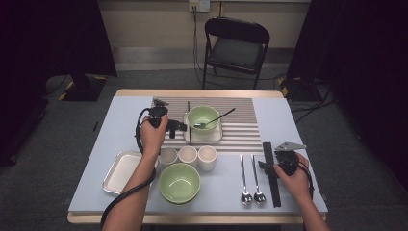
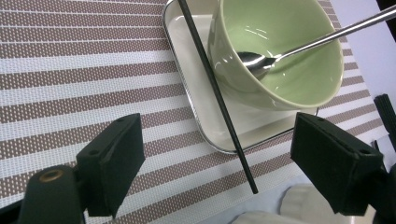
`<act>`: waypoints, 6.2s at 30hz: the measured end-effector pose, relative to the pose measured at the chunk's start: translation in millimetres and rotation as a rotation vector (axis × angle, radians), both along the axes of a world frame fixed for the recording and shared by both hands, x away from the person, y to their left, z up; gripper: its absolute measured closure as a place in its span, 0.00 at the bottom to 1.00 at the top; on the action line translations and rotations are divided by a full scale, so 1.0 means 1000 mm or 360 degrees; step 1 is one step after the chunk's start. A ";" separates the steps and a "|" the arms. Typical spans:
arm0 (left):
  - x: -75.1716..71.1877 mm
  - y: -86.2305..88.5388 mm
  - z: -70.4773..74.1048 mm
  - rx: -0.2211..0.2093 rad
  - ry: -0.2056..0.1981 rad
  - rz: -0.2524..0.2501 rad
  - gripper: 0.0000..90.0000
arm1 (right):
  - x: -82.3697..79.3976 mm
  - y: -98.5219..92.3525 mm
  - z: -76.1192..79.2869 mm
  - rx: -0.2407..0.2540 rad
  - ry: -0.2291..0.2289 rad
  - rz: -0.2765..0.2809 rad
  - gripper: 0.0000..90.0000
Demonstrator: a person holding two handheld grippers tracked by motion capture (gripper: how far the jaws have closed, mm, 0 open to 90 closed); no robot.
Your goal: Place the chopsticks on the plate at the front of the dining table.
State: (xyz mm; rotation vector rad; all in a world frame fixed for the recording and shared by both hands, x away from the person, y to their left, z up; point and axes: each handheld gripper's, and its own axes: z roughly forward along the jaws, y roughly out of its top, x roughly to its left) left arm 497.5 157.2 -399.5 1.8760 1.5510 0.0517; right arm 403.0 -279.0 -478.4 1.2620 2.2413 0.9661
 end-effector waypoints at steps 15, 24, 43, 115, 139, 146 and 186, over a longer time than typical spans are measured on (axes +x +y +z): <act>-0.013 -0.001 0.004 0.0004 -0.0040 -0.0062 0.20 | 0.000 0.000 0.000 0.0000 0.0001 0.0000 0.17; -0.018 0.002 0.003 -0.0042 -0.0030 -0.0046 0.22 | 0.000 0.000 0.000 -0.0001 0.0003 -0.0001 0.17; -0.029 0.011 0.011 -0.0015 -0.0057 -0.0090 0.21 | 0.000 0.000 0.000 0.0000 -0.0001 0.0001 0.17; -0.044 0.029 0.016 0.0028 -0.0083 -0.0083 0.21 | -0.001 -0.034 0.012 -0.0032 0.0110 -0.0205 0.36; -0.045 0.027 0.018 0.0070 -0.0096 -0.0103 0.21 | -0.001 -0.030 0.020 -0.0103 0.0203 -0.0417 0.88; -0.049 0.030 0.019 0.0080 -0.0100 -0.0110 0.21 | 0.001 -0.032 0.022 -0.0047 0.0268 -0.0471 0.91; -0.055 0.029 0.023 0.0087 -0.0106 -0.0150 0.21 | 0.012 -0.047 0.057 0.0422 0.0365 -0.0460 0.96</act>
